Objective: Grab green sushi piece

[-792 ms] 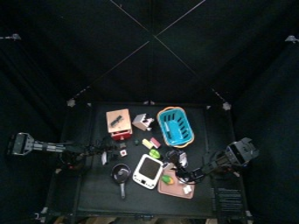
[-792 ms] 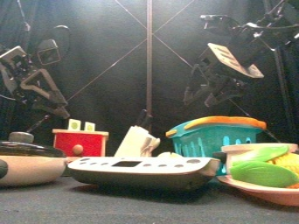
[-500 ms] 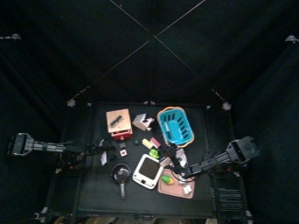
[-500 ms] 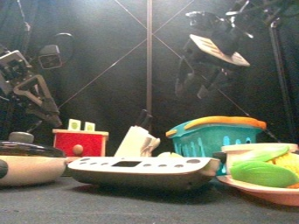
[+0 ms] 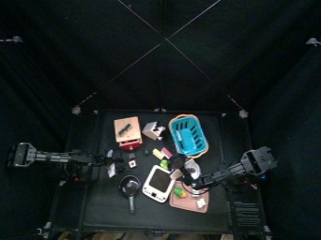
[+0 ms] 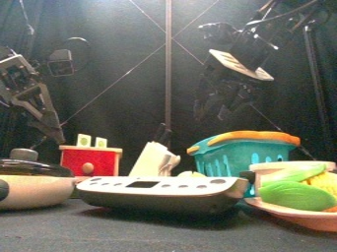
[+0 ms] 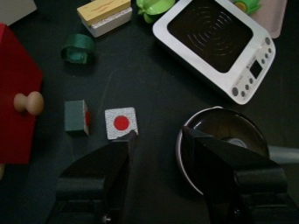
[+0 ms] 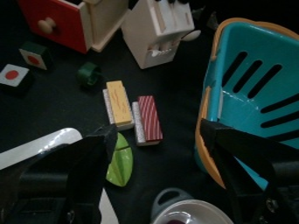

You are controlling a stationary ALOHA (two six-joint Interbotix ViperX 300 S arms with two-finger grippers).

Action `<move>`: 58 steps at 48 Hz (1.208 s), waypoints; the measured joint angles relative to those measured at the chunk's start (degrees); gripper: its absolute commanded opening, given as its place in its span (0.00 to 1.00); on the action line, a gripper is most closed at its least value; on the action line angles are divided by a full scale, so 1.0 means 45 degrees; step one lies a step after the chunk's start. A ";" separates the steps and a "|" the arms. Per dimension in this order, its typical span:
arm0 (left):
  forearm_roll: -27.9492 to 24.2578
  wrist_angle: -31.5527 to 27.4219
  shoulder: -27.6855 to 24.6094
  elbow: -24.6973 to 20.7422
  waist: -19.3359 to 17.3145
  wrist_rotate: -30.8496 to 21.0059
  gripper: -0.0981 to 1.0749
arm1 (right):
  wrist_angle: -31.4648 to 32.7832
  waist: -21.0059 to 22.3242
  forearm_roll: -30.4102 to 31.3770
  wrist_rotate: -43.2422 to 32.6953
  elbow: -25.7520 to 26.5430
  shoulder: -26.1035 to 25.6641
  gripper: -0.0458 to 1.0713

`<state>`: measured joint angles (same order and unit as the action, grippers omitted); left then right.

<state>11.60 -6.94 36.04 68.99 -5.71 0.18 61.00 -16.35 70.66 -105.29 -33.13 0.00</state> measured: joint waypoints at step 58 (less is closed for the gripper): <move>-0.0410 0.1660 -0.4766 -0.0703 -0.0996 -0.0020 0.93 | -0.2969 0.1309 0.0371 0.0391 0.0371 0.0918 0.97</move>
<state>9.76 0.53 14.59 65.83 -10.20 0.09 47.64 -10.46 72.33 -103.54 -31.46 4.13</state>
